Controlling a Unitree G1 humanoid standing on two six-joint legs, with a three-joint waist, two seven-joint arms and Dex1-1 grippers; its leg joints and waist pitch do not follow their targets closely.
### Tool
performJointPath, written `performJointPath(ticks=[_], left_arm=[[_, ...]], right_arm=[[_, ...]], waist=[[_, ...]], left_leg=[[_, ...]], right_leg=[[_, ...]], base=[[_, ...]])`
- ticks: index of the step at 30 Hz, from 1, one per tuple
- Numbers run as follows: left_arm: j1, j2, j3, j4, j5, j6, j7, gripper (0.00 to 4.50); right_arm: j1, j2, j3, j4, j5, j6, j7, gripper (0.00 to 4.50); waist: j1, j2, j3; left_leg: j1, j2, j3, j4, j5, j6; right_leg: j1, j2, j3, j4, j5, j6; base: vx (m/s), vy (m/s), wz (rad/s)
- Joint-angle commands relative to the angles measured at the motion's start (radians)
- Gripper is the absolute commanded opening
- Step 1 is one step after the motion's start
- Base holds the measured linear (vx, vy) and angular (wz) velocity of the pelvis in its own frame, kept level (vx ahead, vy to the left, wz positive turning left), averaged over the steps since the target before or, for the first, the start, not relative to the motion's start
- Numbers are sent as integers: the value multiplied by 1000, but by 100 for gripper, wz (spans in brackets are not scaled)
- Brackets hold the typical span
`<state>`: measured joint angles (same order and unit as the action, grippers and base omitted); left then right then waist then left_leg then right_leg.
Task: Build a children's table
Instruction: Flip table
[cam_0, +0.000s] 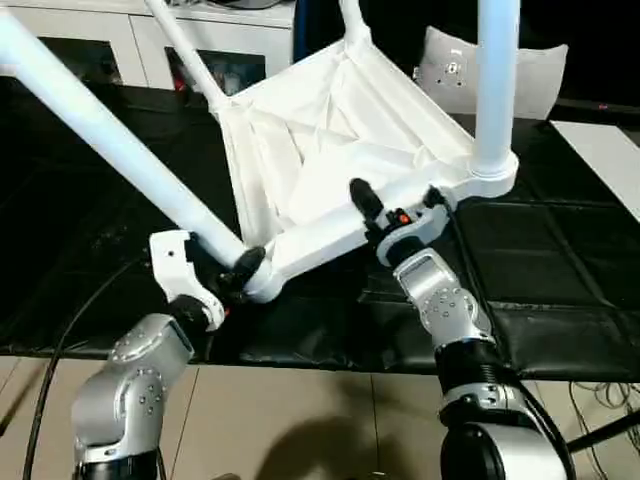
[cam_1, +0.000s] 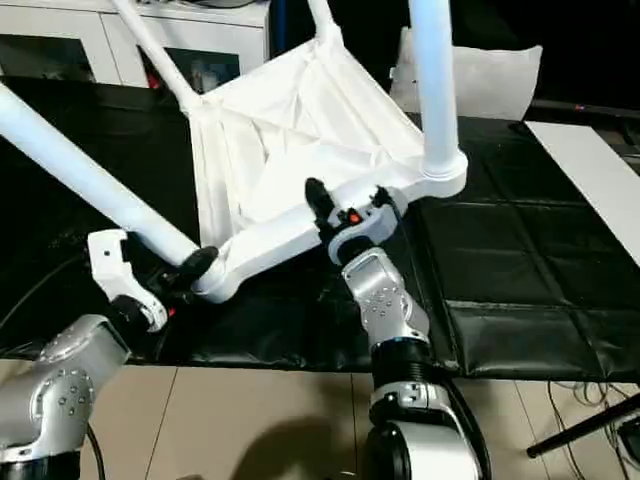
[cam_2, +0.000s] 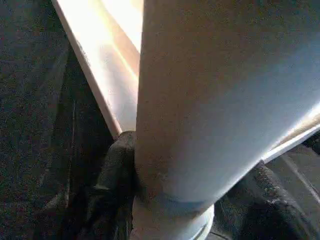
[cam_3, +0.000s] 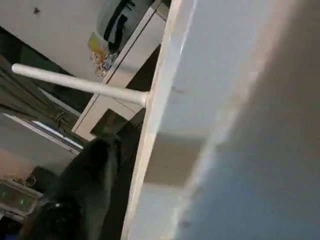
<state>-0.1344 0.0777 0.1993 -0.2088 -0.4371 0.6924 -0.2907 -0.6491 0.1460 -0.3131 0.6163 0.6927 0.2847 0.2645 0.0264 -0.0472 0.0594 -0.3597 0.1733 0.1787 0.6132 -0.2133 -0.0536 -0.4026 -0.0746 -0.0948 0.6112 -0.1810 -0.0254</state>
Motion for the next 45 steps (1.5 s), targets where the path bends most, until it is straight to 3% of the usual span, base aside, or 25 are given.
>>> performJointPath(ticks=[1,16,27,29,31,34,40,45], left_arm=[[15,-24,-76,42,-58,71,-63,204],[-9,-6,-89,80,-33,40,-71,204],[-23,0,-104,112,6,12,-49,204],[-22,-2,-95,107,-4,9,-51,274],[-22,1,-95,105,-3,6,-54,274],[-15,21,-100,101,1,-7,-81,318],[5,51,-111,75,6,-20,-112,361],[49,64,-97,8,-28,-24,-141,401]], right_arm=[[-92,106,10,-1,20,10,17,344],[-83,83,34,-3,21,46,21,220],[-86,76,27,-7,21,46,-1,207],[-90,75,26,-9,27,49,-8,207],[-90,74,27,-11,25,49,-11,207],[-93,65,19,-17,26,47,-27,207],[-105,35,1,-1,0,3,-63,206],[-117,-18,-39,-1,4,-41,-99,206]], waist=[[-5,-1,-61],[-10,6,-63],[-7,6,-64],[-7,5,-64],[-7,4,-64],[-9,3,-65],[-14,5,-69],[-24,-1,-70]], left_leg=[[3,58,-17,-80,-134,18],[3,58,-17,-80,-140,10],[6,60,-17,-80,-136,10],[5,60,-17,-80,-133,9],[5,59,-15,-79,-130,12],[4,59,-17,-80,-123,14],[1,59,-15,-75,-71,33],[-2,58,-13,-72,-59,42]], right_leg=[[48,-76,67,-76,-261,-133],[47,-73,67,-78,-258,-131],[47,-74,67,-75,-244,-137],[47,-74,67,-74,-235,-141],[47,-74,67,-75,-236,-140],[48,-72,66,-73,-233,-135],[50,-73,66,-62,-155,-163],[50,-71,66,-59,-138,-178]], base=[[0,0,0],[0,0,0],[0,0,0],[0,0,0],[0,0,0],[0,0,0],[0,0,0],[0,0,0]])
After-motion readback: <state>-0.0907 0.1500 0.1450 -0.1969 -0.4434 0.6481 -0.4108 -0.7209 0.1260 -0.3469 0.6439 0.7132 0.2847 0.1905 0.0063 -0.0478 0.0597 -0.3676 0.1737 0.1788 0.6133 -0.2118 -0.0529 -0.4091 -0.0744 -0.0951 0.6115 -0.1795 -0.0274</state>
